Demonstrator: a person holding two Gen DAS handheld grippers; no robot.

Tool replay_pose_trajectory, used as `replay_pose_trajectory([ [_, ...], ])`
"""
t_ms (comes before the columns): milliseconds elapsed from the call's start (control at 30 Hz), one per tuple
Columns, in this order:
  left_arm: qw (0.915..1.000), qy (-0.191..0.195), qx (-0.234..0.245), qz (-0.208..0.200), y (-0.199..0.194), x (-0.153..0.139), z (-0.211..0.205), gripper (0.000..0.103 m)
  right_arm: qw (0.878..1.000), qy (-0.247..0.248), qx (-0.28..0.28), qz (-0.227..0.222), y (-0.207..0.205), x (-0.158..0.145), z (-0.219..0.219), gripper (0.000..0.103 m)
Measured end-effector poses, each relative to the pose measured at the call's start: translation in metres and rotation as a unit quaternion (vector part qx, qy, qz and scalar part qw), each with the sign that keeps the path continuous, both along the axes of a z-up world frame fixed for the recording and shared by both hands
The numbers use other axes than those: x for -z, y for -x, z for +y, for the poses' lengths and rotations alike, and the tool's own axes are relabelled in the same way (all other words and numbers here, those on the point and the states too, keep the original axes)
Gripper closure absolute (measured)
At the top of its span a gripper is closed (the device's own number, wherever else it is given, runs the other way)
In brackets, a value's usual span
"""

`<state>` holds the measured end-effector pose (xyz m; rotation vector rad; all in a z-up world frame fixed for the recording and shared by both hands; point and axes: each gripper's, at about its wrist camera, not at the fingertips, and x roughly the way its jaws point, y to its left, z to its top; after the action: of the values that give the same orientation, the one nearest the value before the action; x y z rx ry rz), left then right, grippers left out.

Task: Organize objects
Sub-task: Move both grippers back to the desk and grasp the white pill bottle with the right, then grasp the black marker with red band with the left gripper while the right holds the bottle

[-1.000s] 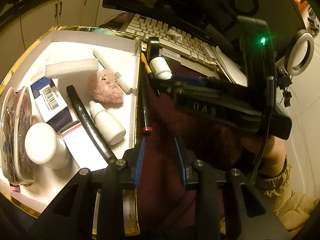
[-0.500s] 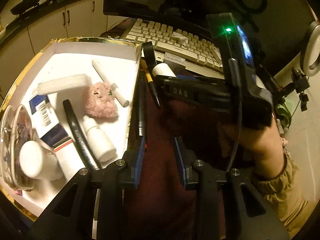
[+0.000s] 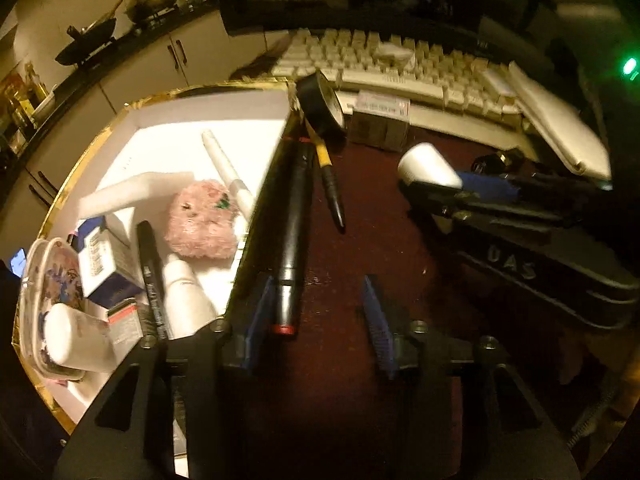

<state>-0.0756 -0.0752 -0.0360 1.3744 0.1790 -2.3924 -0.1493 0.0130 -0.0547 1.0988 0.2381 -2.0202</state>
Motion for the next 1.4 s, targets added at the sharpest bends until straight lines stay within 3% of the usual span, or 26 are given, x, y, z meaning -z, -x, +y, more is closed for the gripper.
replay_pose_trajectory([
  [100, 1.0000, 0.001, -0.006, -0.001, 0.004, 0.002, 0.000, 0.050, 1.000, 0.010, 0.005, -0.010, 0.003, 0.001, 0.004, 0.070],
  [133, 0.9998, -0.017, -0.002, 0.006, 0.004, 0.002, 0.000, 0.050, 1.000, 0.012, 0.007, -0.011, 0.005, 0.001, 0.005, 0.070],
  [200, 0.9950, -0.090, 0.020, 0.037, 0.003, -0.003, -0.003, 0.050, 1.000, 0.018, 0.010, -0.015, 0.007, 0.002, 0.008, 0.070],
  [333, 0.9887, -0.137, 0.009, 0.061, -0.001, -0.009, -0.014, 0.051, 0.999, 0.030, 0.019, -0.023, 0.014, 0.003, 0.015, 0.070],
  [500, 0.9935, -0.103, -0.015, 0.045, 0.007, -0.008, -0.016, 0.051, 0.999, 0.037, 0.021, -0.019, 0.015, -0.002, 0.019, 0.070],
  [667, 0.9994, -0.032, -0.013, -0.005, 0.032, 0.006, -0.006, 0.052, 0.999, 0.035, 0.025, -0.019, 0.018, 0.001, 0.019, 0.070],
  [767, 0.9999, 0.001, -0.009, -0.011, 0.041, 0.011, -0.006, 0.072, 0.999, 0.034, 0.031, -0.020, 0.021, 0.003, 0.020, 0.070],
  [900, 1.0000, 0.003, 0.004, -0.008, 0.035, 0.011, -0.008, 0.085, 0.999, 0.034, 0.034, -0.018, 0.022, 0.002, 0.022, 0.070],
  [1167, 0.9957, -0.076, 0.048, -0.022, 0.005, 0.008, 0.005, 0.086, 0.999, 0.036, 0.034, -0.019, 0.022, 0.002, 0.022, 0.070],
  [1333, 0.9941, -0.079, 0.057, -0.048, 0.011, 0.006, 0.007, 0.086, 0.999, 0.036, 0.035, -0.021, 0.024, 0.003, 0.023, 0.070],
  [1400, 0.9944, -0.069, 0.055, -0.057, 0.018, 0.006, 0.007, 0.077, 0.999, 0.035, 0.036, -0.021, 0.024, 0.004, 0.023, 0.070],
])
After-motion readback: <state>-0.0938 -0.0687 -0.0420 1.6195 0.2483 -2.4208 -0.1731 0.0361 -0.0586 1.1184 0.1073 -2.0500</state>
